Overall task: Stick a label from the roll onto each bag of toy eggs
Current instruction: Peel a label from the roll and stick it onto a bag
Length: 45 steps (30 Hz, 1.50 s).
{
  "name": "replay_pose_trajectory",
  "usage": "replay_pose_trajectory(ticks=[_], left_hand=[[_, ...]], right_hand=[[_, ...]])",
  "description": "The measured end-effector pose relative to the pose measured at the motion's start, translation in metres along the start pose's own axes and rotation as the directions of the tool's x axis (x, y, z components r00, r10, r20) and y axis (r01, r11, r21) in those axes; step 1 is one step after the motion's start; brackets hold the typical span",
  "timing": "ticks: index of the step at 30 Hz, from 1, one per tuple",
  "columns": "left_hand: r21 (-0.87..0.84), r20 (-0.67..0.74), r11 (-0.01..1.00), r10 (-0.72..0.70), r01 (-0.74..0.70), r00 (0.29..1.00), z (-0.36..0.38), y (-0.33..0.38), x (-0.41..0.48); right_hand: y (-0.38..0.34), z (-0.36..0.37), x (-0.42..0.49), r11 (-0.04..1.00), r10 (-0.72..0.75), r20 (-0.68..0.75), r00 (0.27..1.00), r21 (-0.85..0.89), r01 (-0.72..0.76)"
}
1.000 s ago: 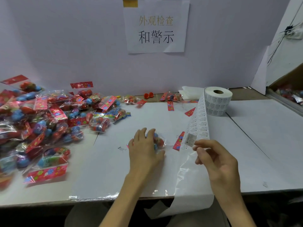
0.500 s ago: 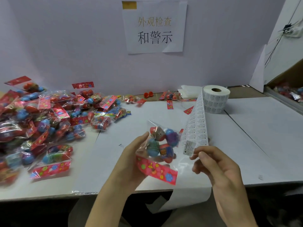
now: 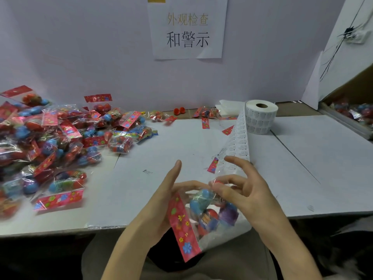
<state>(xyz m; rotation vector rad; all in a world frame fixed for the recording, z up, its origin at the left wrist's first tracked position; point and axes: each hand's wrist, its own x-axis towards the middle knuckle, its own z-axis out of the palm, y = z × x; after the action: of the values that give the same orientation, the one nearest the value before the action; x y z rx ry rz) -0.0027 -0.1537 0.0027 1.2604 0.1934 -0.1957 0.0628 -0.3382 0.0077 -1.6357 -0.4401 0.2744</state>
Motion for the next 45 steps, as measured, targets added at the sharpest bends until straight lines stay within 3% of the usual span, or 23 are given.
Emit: replay_pose_trajectory(ticks=[1, 4, 6, 8, 9, 12, 15, 19, 24, 29, 33, 38, 45], left_hand=[[-0.036, -0.027, 0.999, 0.023, -0.024, 0.999, -0.002, -0.001, -0.001], [-0.329, 0.072, 0.943, 0.073, -0.045, 0.995, -0.008, -0.011, -0.006], [-0.309, 0.023, 0.946, 0.112, -0.099, 0.993, -0.005, -0.026, -0.005], [0.013, -0.071, 0.979, 0.204, -0.204, 0.976, 0.014, -0.037, -0.002], [0.055, -0.146, 0.974, 0.226, -0.221, 0.963, 0.021, -0.041, 0.001], [-0.104, -0.261, 0.968, 0.193, -0.227, 0.946, 0.039, -0.048, 0.001], [-0.12, -0.383, 0.949, 0.227, -0.292, 0.895, 0.046, -0.041, -0.002], [-0.255, -0.469, 0.916, 0.164, -0.311, 0.868, 0.046, -0.034, -0.004], [-0.428, -0.564, 0.819, 0.088, -0.382, 0.821, 0.04, -0.03, -0.008], [-0.424, -0.65, 0.793, 0.069, -0.436, 0.757, 0.043, -0.029, -0.009], [-0.419, -0.644, 0.797, 0.077, -0.434, 0.761, 0.052, -0.033, -0.012], [-0.394, -0.629, 0.817, 0.094, -0.421, 0.771, 0.068, -0.035, -0.013], [-0.418, -0.662, 0.77, 0.107, -0.483, 0.742, 0.08, -0.036, -0.013]], right_hand=[[0.001, 0.001, 0.0, 0.999, -0.007, -0.065, 0.998, 0.047, 0.01], [0.003, 0.004, -0.003, 0.98, 0.034, -0.309, 0.95, 0.196, 0.028], [0.003, 0.008, -0.006, 0.951, 0.063, -0.375, 0.925, 0.303, 0.058], [0.003, 0.016, -0.01, 0.922, 0.072, -0.373, 0.925, 0.379, 0.081], [0.003, 0.022, -0.012, 0.919, 0.064, -0.358, 0.932, 0.386, 0.085], [0.004, 0.036, -0.017, 0.927, 0.021, -0.323, 0.946, 0.361, 0.103], [0.007, 0.041, -0.018, 0.948, 0.006, -0.327, 0.945, 0.301, 0.098], [0.011, 0.038, -0.018, 0.97, -0.031, -0.354, 0.935, 0.215, 0.114], [0.01, 0.031, -0.024, 0.941, -0.032, -0.345, 0.938, 0.305, 0.144], [0.008, 0.034, -0.033, 0.894, -0.02, -0.224, 0.974, 0.433, 0.118], [0.014, 0.047, -0.036, 0.907, 0.015, -0.18, 0.984, 0.417, 0.062], [0.015, 0.061, -0.035, 0.903, 0.052, -0.262, 0.964, 0.425, 0.066], [0.014, 0.065, -0.033, 0.892, 0.063, -0.367, 0.928, 0.438, 0.113]])
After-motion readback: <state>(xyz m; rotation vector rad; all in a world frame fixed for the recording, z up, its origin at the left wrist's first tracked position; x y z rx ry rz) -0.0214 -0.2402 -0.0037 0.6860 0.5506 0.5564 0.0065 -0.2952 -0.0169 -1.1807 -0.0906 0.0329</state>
